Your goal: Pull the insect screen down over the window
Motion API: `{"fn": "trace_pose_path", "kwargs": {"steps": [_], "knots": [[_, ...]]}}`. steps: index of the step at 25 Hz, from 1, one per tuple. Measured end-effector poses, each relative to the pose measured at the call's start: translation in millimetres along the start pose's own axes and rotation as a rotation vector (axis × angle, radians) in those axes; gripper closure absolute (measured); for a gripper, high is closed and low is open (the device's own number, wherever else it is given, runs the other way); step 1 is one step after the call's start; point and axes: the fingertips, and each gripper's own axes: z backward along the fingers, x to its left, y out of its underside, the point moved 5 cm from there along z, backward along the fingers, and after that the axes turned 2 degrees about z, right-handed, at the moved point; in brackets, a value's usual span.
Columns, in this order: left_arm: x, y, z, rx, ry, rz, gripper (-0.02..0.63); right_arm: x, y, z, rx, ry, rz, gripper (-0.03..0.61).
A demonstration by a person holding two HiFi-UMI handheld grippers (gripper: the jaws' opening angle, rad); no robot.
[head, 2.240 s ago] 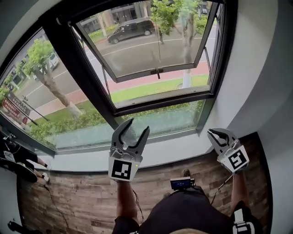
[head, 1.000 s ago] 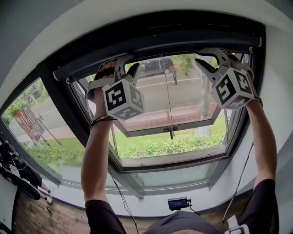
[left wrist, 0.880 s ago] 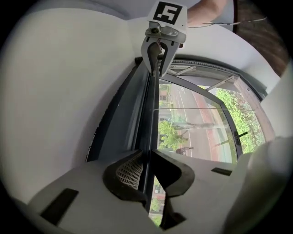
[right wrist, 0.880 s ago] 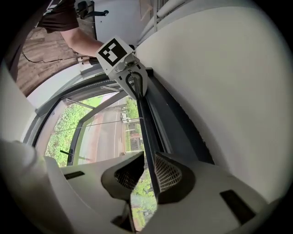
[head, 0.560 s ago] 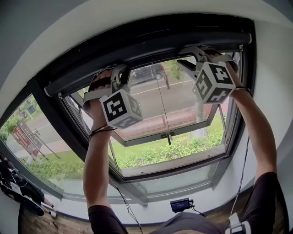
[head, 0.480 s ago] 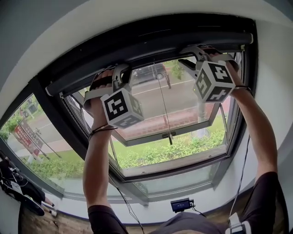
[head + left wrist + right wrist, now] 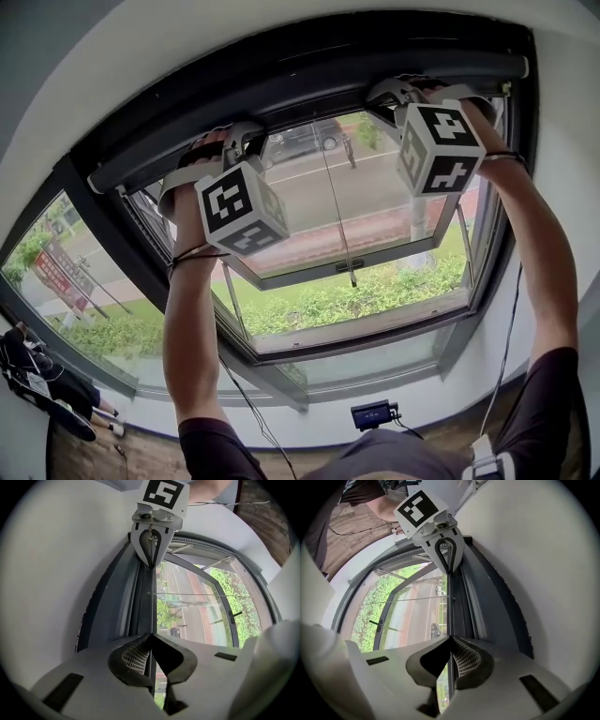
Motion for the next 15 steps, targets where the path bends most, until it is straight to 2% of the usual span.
{"fn": "trace_pose_path", "kwargs": {"steps": [7, 15], "knots": [[-28, -1, 4, 0.014, 0.071, 0.002, 0.593, 27, 2, 1, -0.012, -0.102, -0.013, 0.558], [-98, 2, 19, 0.011, 0.204, 0.030, 0.594, 96, -1, 4, 0.003, -0.246, -0.018, 0.558]]}}
